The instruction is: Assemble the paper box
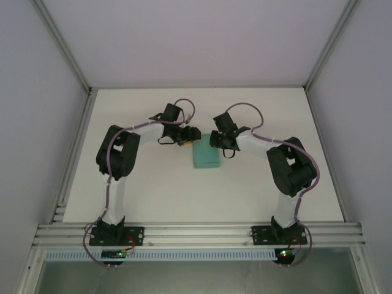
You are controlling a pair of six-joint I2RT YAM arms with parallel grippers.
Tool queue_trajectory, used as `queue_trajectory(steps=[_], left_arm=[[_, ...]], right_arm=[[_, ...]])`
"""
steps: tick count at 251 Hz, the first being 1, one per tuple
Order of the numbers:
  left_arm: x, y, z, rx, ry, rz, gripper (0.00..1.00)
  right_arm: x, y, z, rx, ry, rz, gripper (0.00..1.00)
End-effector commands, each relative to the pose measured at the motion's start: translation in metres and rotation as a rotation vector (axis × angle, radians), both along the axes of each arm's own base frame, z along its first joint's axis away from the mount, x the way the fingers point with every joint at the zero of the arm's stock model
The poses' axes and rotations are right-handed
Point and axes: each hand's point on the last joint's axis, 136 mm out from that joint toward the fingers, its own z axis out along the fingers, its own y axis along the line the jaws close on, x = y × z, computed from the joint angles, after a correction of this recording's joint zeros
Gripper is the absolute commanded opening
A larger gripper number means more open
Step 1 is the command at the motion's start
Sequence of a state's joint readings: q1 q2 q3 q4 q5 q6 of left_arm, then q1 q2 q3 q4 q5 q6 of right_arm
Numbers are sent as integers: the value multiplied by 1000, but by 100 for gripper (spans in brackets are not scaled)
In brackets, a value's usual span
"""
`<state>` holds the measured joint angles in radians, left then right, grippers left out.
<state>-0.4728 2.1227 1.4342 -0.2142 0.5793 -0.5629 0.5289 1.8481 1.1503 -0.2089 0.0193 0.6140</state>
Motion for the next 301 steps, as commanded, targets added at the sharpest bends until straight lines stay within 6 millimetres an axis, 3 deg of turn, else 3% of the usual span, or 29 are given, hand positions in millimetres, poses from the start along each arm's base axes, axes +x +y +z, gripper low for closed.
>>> queue_trajectory(steps=[1,40,70,126,186,232,249,301], left_arm=[[-15,-15,-18,-33,71,-46,51],[-22,-25,-23,-43,88,-60,30],[-22,-24,-28,-37,101,-37,0],[-25,-17,-36,-4,108,27,0],[-23,6,-30,37,48,169,0],[-23,10,-25,45,25,202,0],[-25,11,-26,56,22,200,21],[-25,16,-11,79,-28,196,38]], right_arm=[[-98,-47,-90,-230,428,21,23],[-98,-46,-93,-224,432,22,23],[-98,-46,-94,-223,434,21,23],[-93,-47,-96,-213,430,33,23],[-60,-35,-84,-192,336,136,22],[-45,-31,-79,-185,294,187,22],[-44,-31,-76,-185,284,198,23],[-39,-31,-59,-186,239,208,30]])
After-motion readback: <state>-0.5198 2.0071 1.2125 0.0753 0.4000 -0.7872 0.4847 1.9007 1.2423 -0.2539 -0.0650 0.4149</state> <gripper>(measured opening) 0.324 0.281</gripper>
